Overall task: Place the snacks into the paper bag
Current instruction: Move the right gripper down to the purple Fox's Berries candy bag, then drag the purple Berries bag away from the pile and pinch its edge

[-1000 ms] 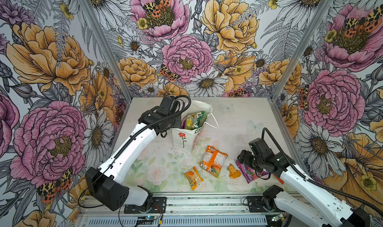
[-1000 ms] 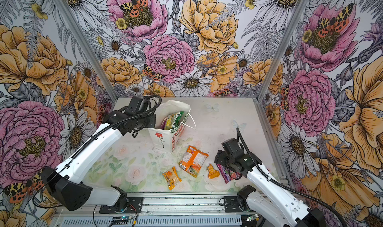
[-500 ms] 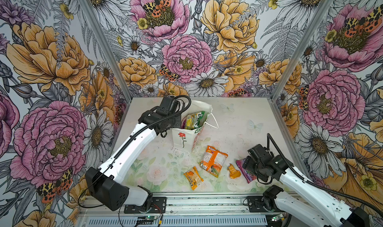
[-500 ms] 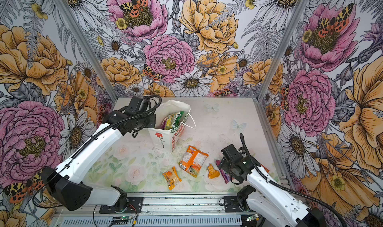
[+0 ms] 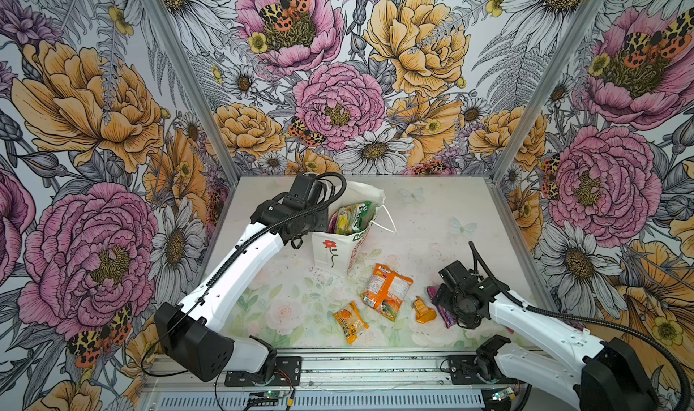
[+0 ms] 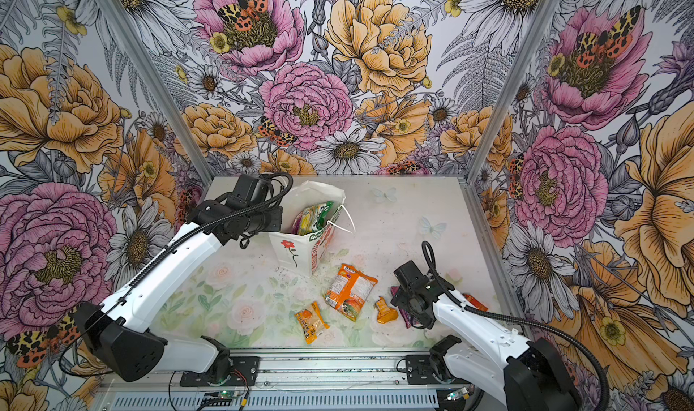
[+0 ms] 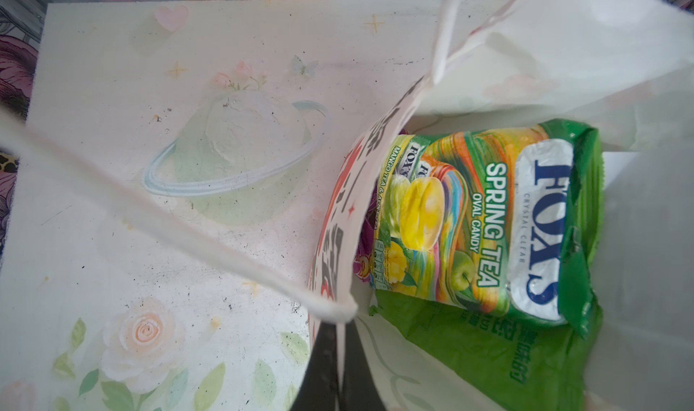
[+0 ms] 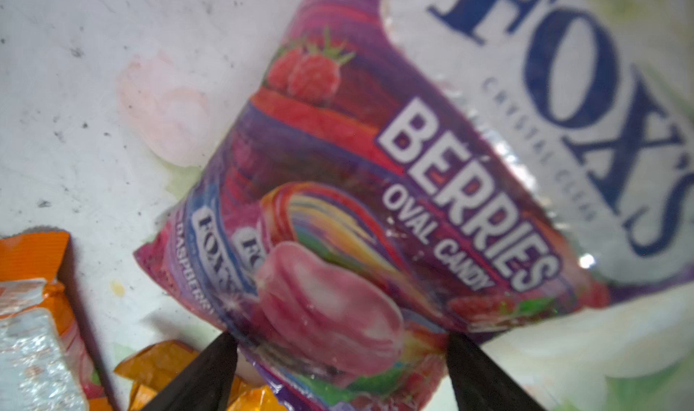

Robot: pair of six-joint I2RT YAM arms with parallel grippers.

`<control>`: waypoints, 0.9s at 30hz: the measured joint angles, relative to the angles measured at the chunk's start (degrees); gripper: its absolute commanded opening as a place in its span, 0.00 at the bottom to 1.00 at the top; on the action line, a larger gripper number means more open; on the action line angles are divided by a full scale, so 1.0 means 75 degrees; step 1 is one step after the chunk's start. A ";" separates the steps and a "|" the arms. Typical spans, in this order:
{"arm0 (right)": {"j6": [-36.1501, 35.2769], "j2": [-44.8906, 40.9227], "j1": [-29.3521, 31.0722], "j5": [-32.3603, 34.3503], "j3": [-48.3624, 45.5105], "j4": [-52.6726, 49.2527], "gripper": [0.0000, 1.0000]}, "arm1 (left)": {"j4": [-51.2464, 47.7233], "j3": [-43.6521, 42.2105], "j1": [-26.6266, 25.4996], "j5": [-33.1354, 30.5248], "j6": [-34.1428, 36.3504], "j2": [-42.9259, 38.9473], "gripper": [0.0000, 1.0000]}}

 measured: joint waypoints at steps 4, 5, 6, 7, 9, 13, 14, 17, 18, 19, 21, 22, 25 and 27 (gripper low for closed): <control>-0.0184 0.0740 0.0000 -0.0242 0.0335 0.0807 0.88 | 0.0000 0.0000 0.0000 0.0000 0.0020 0.0000 0.00; -0.0254 0.0959 0.0000 -0.0321 0.0472 0.1008 0.88 | 0.0000 0.0000 0.0000 0.0000 0.0020 0.0000 0.00; -0.0332 0.1145 0.0000 -0.0393 0.0603 0.1183 0.88 | 0.0000 0.0000 0.0000 0.0000 0.0020 0.0000 0.00; -0.0417 0.1355 0.0000 -0.0475 0.0778 0.1358 0.88 | 0.0000 0.0000 0.0000 0.0000 0.0020 0.0000 0.00; -0.0667 0.1690 0.0000 -0.0580 0.1169 0.1562 0.88 | 0.0000 0.0000 0.0003 0.0000 0.0020 0.0000 0.00; -0.1209 0.1920 -0.0009 -0.0667 0.1973 0.1682 0.87 | 0.0000 0.0000 0.0015 0.0000 0.0020 0.0000 0.00; -0.1343 0.1865 -0.0052 -0.0644 0.2101 0.1655 0.87 | 0.0000 0.0000 0.0015 0.0000 0.0020 0.0000 0.00; -0.1673 0.1443 -0.0221 -0.0443 0.2197 0.1396 0.87 | 0.0000 0.0000 0.0015 0.0000 0.0020 0.0000 0.00; -0.1740 0.1282 -0.0318 -0.0379 0.2189 0.1253 0.87 | 0.0000 0.0000 0.0015 0.0000 0.0020 0.0000 0.00; -0.1798 0.1055 -0.0466 -0.0318 0.2168 0.1090 0.87 | 0.0000 0.0000 0.0015 0.0000 0.0020 0.0000 0.00; -0.1888 0.0603 -0.0822 -0.0207 0.2049 0.0836 0.87 | 0.0000 0.0000 0.0015 0.0000 0.0020 0.0000 0.00; -0.1935 0.0353 -0.1055 -0.0149 0.1938 0.0688 0.87 | 0.0000 0.0000 0.0015 0.0000 0.0020 0.0000 0.00; -0.1953 -0.0128 -0.1734 -0.0079 0.1489 0.0446 0.87 | 0.0000 0.0000 0.0015 0.0000 0.0020 0.0000 0.00; -0.1953 -0.0221 -0.2148 -0.0067 0.1221 0.0286 0.86 | 0.0000 0.0000 0.0015 0.0000 0.0020 0.0000 0.00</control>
